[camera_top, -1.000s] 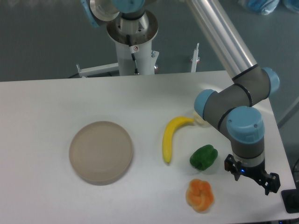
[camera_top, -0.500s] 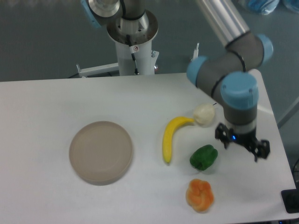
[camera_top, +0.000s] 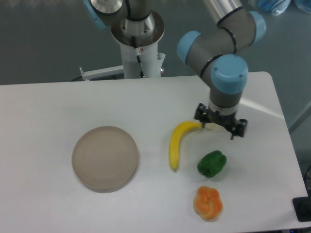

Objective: Pick up the banana from the table
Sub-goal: 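Move the open gripper over the yellow banana and lower it, then close the gripper on the banana's stem end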

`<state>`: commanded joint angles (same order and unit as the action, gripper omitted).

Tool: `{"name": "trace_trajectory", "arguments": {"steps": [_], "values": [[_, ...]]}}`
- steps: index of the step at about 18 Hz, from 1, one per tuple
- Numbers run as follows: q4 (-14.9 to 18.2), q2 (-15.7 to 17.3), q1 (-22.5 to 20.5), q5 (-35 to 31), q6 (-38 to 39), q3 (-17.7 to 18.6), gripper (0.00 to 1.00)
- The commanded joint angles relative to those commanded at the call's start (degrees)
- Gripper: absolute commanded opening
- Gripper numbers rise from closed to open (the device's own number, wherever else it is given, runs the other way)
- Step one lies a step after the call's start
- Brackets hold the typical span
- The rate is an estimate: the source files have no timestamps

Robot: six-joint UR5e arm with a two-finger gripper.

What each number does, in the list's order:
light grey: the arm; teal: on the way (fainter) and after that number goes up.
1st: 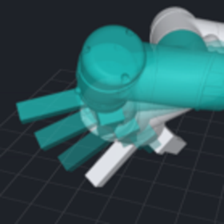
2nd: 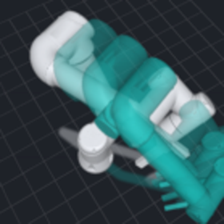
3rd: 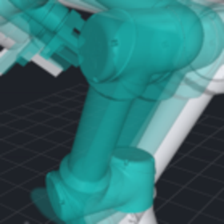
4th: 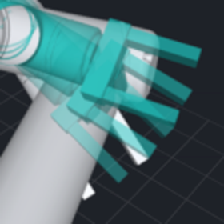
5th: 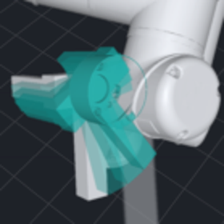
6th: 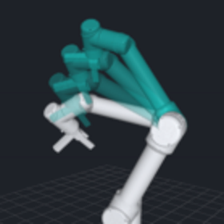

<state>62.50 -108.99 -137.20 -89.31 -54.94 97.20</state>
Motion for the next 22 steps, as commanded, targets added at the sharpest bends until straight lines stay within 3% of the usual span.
{"name": "trace_trajectory", "arguments": {"steps": [3, 8, 14, 22], "values": [[-2.45, 0.18, 0.09, 3.43, 0.01, 2.89, 1.0], [-12.38, -0.7, 1.84, 3.18, -3.59, 8.88, 1.0], [-13.89, -0.43, 2.2, 2.74, -3.24, 13.1, 1.0], [-16.18, -2.28, 3.34, 2.21, -3.07, 13.98, 1.0]]}}
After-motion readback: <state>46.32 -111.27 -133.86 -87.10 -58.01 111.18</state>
